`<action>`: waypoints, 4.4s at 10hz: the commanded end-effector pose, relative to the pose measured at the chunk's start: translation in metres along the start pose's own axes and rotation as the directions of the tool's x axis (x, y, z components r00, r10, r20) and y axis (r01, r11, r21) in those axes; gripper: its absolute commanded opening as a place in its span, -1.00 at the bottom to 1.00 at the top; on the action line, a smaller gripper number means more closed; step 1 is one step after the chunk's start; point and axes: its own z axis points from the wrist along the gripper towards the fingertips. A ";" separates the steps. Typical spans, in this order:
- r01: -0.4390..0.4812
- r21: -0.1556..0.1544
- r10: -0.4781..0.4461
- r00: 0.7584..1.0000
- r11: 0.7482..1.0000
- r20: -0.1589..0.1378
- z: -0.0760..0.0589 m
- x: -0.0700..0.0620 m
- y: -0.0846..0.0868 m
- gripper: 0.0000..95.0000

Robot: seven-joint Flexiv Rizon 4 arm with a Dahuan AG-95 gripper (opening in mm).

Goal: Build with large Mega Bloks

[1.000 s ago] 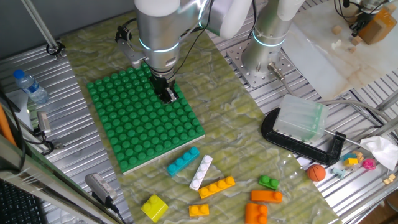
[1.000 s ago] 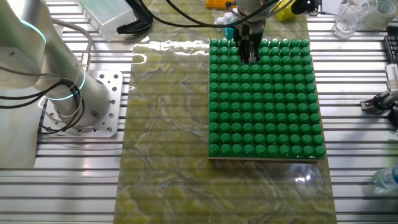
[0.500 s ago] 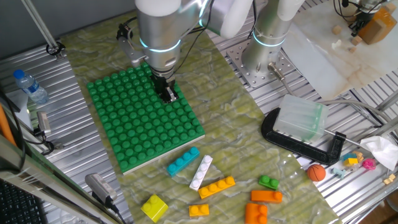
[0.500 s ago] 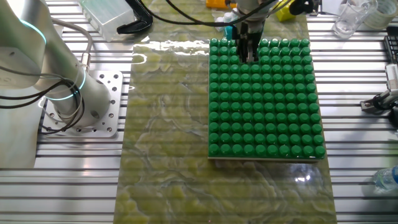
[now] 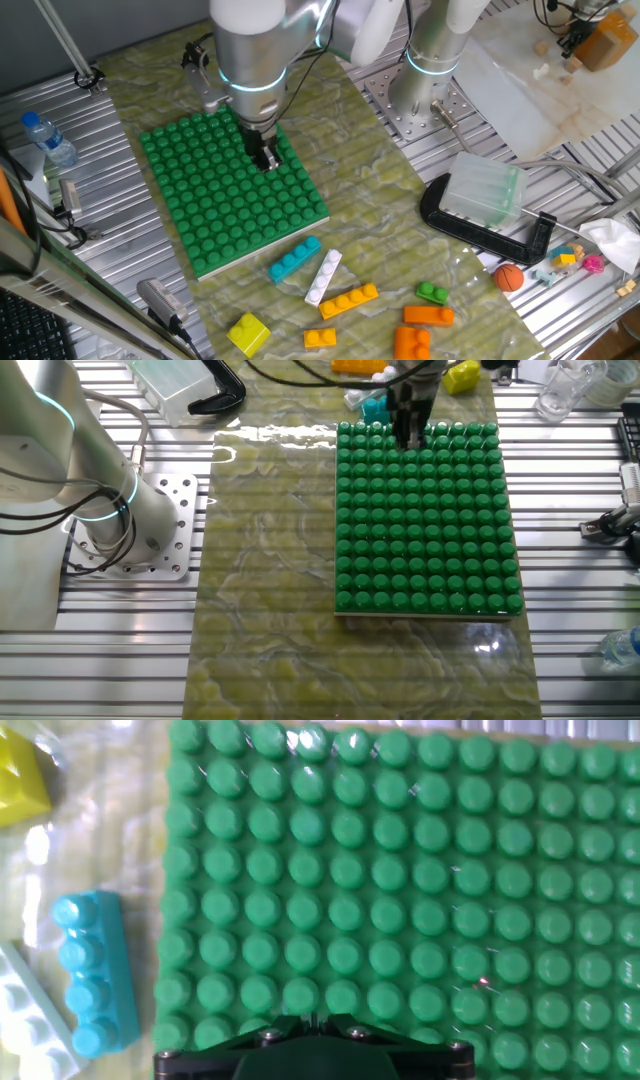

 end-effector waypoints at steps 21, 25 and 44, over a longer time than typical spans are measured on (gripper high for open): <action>0.132 -0.030 -0.133 0.990 0.991 -0.046 0.010 -0.034 0.068 -1.00; 0.140 -0.054 -0.142 0.988 0.989 -0.054 0.029 -0.038 0.118 -1.00; 0.180 -0.019 -0.181 0.982 0.984 -0.059 0.030 -0.014 0.160 -1.00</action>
